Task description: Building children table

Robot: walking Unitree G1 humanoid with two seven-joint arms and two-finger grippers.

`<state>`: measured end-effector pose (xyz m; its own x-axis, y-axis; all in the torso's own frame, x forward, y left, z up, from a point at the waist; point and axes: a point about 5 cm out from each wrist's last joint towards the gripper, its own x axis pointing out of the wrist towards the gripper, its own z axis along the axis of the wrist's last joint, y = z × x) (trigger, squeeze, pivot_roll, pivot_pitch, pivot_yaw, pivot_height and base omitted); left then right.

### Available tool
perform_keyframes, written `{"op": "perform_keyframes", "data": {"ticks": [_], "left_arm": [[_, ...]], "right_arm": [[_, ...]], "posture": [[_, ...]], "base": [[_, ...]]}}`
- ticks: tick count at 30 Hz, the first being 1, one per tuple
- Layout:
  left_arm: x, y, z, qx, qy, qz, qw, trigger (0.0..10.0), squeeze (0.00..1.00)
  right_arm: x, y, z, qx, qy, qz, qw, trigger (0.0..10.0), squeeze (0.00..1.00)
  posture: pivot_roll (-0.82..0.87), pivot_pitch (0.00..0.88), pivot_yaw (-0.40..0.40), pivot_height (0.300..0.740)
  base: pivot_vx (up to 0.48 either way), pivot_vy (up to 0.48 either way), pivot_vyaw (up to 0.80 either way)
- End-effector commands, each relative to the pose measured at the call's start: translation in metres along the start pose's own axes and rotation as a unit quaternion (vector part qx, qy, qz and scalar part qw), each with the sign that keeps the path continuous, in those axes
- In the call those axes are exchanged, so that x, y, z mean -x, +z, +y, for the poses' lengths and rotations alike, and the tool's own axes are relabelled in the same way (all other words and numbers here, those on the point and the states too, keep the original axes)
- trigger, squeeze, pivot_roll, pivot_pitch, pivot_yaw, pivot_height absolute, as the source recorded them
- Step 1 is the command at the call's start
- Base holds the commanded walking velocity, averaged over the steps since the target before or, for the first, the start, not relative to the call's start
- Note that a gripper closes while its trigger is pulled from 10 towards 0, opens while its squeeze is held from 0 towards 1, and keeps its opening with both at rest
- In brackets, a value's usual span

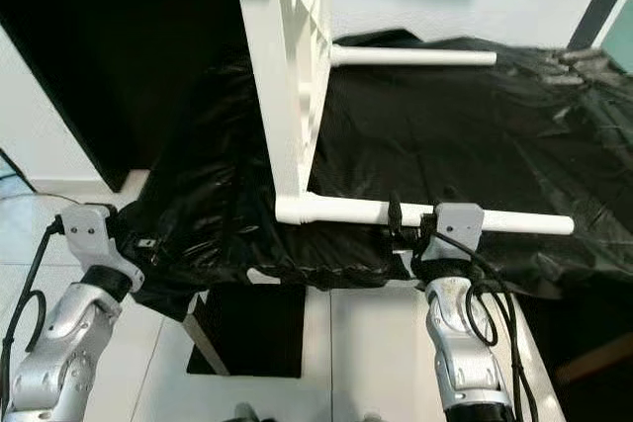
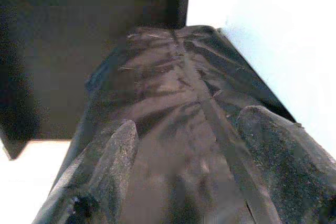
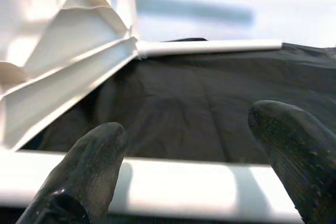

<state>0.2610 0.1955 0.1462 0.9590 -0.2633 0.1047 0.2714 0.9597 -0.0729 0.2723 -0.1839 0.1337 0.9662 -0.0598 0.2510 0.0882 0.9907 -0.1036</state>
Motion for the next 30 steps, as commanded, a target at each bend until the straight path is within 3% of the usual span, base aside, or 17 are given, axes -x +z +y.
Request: {"op": "perform_keyframes", "data": {"ticks": [1,15,30], "left_arm": [[0.000,-0.003,0.000,0.000,-0.004,0.009,1.000,10.0,0.00],[-0.008,0.003,0.000,-0.026,-0.004,-0.003,1.000,10.0,0.00],[-0.022,0.007,-0.010,-0.055,-0.041,-0.013,0.998,10.0,0.00]], "right_arm": [[0.001,-0.003,-0.001,0.004,-0.004,0.010,1.000,10.0,0.00],[0.000,-0.003,-0.004,0.005,-0.008,0.009,1.000,10.0,0.00],[-0.011,0.002,-0.021,0.036,-0.029,0.005,0.999,10.0,0.00]], "posture": [[0.04,0.000,0.014,0.740],[0.03,0.000,0.014,0.740],[0.03,0.000,-0.010,0.740]], "base": [[-0.289,0.000,0.00],[-0.061,0.000,0.00],[0.000,0.000,0.00]]}}
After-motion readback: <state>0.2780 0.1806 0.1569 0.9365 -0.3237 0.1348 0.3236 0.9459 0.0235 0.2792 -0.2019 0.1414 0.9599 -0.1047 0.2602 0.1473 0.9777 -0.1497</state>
